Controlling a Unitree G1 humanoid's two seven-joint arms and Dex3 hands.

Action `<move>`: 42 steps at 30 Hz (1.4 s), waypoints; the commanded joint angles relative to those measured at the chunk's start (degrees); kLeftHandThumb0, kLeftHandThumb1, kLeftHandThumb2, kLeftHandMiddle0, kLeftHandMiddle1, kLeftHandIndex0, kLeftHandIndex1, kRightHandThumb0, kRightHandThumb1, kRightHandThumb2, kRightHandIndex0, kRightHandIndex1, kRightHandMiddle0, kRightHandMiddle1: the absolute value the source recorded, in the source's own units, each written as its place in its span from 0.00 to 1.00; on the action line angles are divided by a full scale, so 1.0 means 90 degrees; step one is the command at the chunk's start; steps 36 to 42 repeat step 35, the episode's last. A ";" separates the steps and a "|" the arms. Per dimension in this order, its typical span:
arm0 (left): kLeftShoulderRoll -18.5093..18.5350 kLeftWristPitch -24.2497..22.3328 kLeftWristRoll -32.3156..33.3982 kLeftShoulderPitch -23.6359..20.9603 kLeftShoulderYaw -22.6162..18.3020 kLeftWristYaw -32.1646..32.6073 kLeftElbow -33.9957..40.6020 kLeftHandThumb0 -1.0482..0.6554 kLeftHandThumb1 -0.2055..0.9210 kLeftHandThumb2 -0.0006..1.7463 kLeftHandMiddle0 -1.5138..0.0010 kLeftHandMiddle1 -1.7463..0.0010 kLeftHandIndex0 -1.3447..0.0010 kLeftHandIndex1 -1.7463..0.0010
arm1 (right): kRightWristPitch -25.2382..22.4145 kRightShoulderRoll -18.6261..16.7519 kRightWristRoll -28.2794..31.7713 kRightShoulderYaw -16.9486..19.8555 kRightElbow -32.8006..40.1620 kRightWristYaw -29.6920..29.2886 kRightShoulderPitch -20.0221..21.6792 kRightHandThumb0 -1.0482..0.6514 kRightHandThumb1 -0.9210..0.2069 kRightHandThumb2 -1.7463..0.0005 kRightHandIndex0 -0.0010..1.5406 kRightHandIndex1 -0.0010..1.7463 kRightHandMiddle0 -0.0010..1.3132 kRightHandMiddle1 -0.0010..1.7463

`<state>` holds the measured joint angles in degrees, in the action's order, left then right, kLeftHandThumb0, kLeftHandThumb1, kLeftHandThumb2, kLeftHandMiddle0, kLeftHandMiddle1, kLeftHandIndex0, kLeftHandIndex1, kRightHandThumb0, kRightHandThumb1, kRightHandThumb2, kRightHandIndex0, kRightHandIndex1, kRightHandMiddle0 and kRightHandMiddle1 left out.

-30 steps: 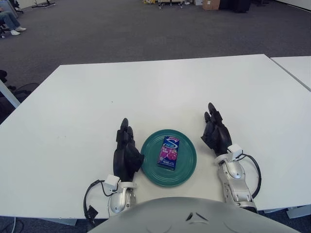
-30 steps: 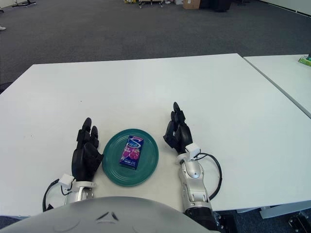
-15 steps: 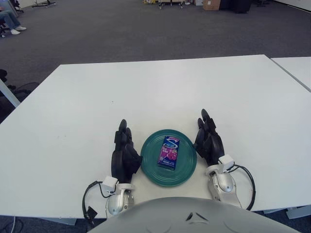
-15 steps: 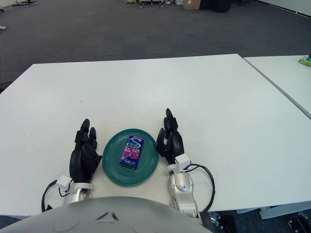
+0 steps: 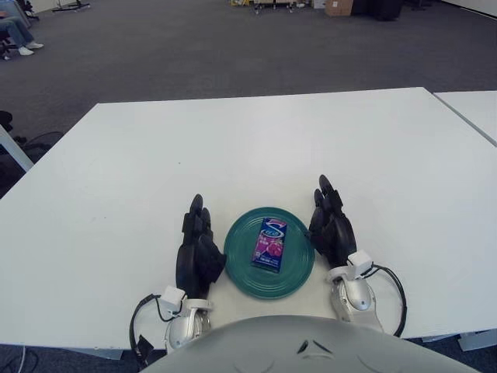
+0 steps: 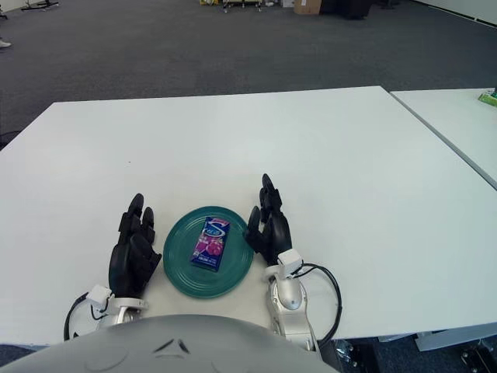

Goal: Put the gum into the plate.

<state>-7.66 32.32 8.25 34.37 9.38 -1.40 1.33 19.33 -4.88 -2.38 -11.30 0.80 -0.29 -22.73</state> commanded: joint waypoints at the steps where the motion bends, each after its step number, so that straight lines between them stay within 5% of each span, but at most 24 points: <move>1: -0.0022 0.0039 -0.0149 0.0086 -0.0137 0.0110 -0.0132 0.01 1.00 0.58 0.94 0.99 1.00 0.80 | -0.0385 0.0206 -0.0253 -0.0019 -0.0083 0.0014 -0.0133 0.22 0.00 0.38 0.00 0.00 0.00 0.06; 18: -0.0014 -0.0064 -0.0046 0.0175 -0.0132 0.0073 0.0032 0.04 1.00 0.59 0.91 0.98 1.00 0.79 | -0.0692 0.0677 -0.0406 0.0118 -0.0520 0.0194 0.0162 0.26 0.00 0.37 0.00 0.00 0.00 0.01; 42: 0.0048 -0.0636 0.0143 0.0266 -0.0086 0.0014 0.0310 0.03 1.00 0.59 0.91 0.99 1.00 0.78 | -0.0828 0.0166 -0.0135 0.0060 -0.0433 -0.0034 -0.0037 0.25 0.00 0.37 0.00 0.00 0.00 0.00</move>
